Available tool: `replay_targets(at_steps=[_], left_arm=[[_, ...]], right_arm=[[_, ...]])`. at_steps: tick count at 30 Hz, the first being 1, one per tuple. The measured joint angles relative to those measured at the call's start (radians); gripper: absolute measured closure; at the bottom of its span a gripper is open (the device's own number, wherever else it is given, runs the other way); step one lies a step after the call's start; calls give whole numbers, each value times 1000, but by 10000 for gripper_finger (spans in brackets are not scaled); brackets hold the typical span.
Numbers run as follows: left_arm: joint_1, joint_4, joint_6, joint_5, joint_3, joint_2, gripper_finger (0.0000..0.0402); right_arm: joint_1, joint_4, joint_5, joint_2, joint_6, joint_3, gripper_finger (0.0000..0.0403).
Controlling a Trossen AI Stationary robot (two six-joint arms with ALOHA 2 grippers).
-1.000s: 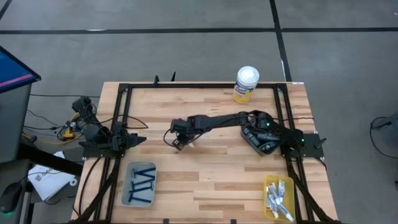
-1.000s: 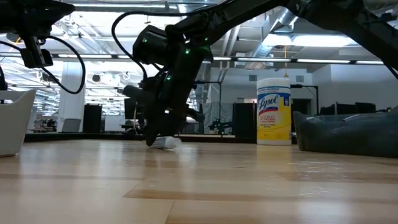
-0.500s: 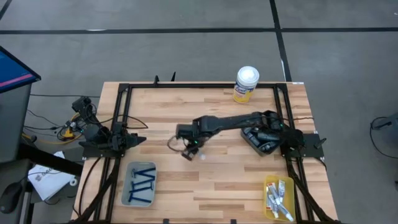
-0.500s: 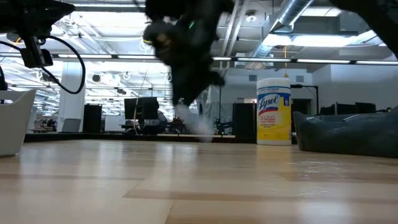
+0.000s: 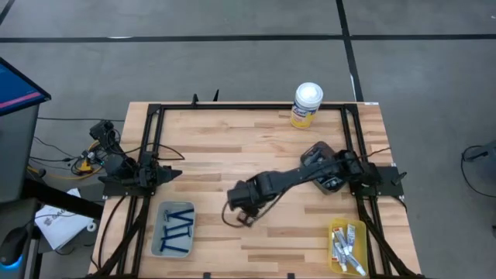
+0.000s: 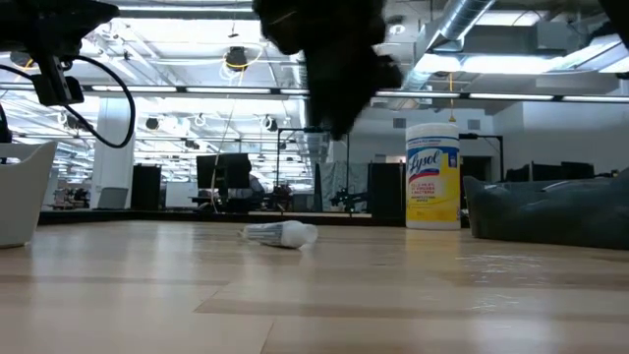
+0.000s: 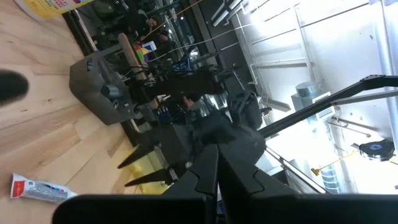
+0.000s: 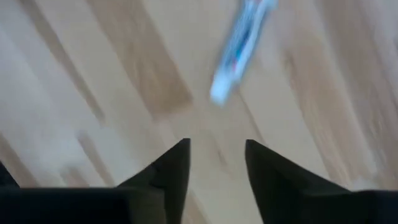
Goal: Pick & Place Travel size toiletries
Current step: Put the white toothpaste tube into the yellow bin
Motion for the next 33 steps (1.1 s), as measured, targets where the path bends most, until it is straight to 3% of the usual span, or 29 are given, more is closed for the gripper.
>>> replay_targets(at_steps=[6, 9, 18, 33], left_arm=[[0, 1, 0, 0, 0, 0, 401], [0, 1, 0, 0, 0, 0, 401], [0, 1, 0, 0, 0, 0, 401], [0, 2, 0, 0, 0, 0, 401]], right_arm=[[-49, 31, 5, 0, 92, -9, 179], [-57, 60, -8, 1, 105, -50, 163], [-65, 277, -48, 3, 161, -166, 179], [-54, 384, -47, 1, 199, -280, 183]])
